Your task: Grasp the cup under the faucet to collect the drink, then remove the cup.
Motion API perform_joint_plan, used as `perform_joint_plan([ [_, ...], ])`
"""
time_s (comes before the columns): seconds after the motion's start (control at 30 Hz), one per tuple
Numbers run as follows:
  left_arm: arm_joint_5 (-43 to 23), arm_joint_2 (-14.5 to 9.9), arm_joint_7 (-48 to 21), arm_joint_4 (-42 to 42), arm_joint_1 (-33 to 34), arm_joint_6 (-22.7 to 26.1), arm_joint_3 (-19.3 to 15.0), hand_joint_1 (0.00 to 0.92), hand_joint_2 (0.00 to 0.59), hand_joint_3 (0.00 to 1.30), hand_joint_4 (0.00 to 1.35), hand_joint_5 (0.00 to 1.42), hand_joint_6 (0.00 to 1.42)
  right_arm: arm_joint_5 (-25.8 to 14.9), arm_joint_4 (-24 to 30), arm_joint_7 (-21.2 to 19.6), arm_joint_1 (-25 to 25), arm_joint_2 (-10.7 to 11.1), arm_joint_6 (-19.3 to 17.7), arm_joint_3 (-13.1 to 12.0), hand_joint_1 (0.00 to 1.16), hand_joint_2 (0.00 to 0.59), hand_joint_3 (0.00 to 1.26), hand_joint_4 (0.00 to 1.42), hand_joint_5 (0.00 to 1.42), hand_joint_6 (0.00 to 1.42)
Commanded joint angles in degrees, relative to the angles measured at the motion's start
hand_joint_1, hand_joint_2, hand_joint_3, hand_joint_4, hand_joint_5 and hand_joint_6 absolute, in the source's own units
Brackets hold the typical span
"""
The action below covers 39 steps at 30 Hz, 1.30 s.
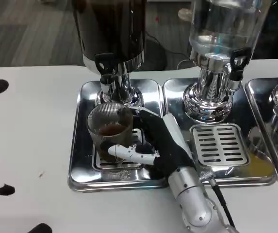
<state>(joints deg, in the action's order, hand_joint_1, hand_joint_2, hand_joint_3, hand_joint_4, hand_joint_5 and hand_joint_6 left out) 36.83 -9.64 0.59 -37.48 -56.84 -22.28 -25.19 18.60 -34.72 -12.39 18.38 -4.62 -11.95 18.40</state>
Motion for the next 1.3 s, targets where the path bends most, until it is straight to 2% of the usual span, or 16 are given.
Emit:
perform_joint_plan([
  [0.03, 1.2, -0.1, -1.1, 0.1, 0.3, 0.9, 0.8, 0.0, 0.073, 0.39, 0.29, 0.42, 0.61, -0.5, 3.0, 0.3, -1.0, -0.2, -3.3, -0.4, 0.74, 0.087, 0.36, 0.37, 0.32, 0.16],
  [0.47, 2.1, -0.8, -2.0, 0.7, 2.2, 2.4, 2.1, 0.0, 0.072, 0.39, 0.29, 0.42, 0.61, -1.0, 7.7, 2.0, -3.8, 1.2, -3.8, -1.4, 0.73, 0.082, 0.36, 0.37, 0.32, 0.16],
  [1.3, 4.1, -1.2, -2.7, 0.2, 4.0, 4.4, 4.8, 0.0, 0.072, 0.38, 0.29, 0.42, 0.62, -3.1, 12.1, 5.5, -8.2, 3.2, -4.4, -3.6, 0.72, 0.07, 0.37, 0.37, 0.33, 0.16],
])
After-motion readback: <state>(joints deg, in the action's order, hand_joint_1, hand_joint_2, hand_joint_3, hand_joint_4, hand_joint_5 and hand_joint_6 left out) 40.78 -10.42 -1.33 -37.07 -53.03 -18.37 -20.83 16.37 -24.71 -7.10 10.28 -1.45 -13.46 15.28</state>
